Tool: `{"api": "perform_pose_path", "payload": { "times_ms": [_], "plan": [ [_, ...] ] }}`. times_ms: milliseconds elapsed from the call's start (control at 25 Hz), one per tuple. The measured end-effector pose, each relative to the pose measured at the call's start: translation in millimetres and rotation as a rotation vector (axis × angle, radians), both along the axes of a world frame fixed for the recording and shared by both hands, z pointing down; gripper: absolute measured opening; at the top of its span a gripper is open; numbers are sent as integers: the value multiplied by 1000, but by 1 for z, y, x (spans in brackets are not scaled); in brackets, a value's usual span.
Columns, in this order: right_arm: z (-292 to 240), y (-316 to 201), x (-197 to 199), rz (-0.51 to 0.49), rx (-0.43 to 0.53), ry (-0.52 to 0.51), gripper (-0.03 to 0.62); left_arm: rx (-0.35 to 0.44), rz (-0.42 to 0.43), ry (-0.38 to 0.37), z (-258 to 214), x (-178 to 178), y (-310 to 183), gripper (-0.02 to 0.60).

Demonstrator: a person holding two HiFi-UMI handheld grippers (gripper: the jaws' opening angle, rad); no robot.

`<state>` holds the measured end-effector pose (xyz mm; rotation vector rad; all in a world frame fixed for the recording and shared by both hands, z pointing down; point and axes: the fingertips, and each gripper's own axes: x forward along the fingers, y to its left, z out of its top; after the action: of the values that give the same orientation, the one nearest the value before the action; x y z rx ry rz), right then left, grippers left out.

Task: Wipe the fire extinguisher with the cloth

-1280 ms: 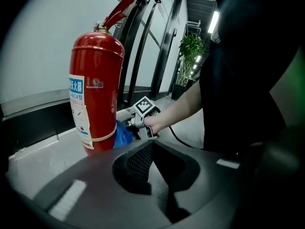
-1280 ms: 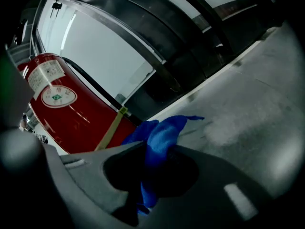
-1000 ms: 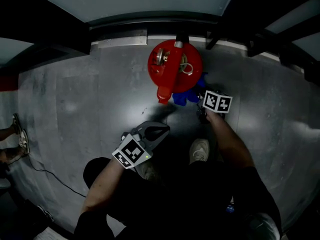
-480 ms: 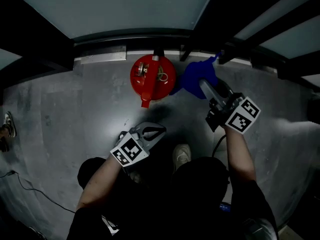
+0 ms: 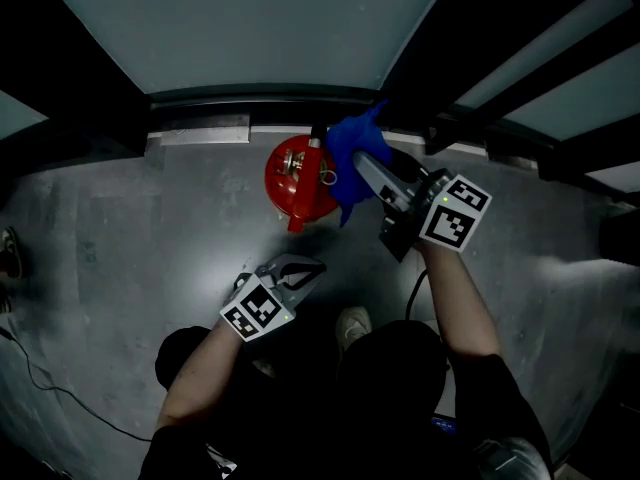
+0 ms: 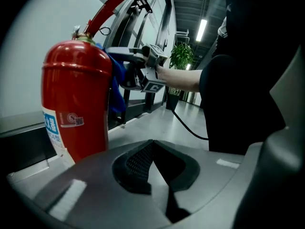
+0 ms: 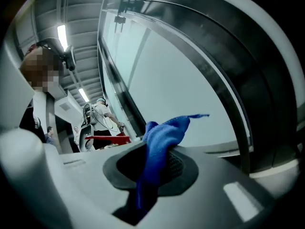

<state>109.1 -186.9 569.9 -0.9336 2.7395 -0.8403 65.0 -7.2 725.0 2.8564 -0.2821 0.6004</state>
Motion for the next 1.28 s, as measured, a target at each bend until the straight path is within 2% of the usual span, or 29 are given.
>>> {"api": "perform_pose_path", "payload": {
  "times_ms": [200,360,640,960,1280],
  "plan": [
    [29,-25,3,94,-57,-55,61,-6,-36,3,-3,-6,1,8],
    [48,-35,6,116,-36,-41,61,2,-21,-15,1,-8,3,7],
    [101,-31,9,149,-54,5,61,-33,-22,-44,13,-11,8,7],
    [156,-31,13,188,-142,-53,61,-55,-63,-46,23,-25,9,8],
    [213,-25,14,196,-226,17,61,-80,-48,-95,40,-38,22,7]
  ]
}}
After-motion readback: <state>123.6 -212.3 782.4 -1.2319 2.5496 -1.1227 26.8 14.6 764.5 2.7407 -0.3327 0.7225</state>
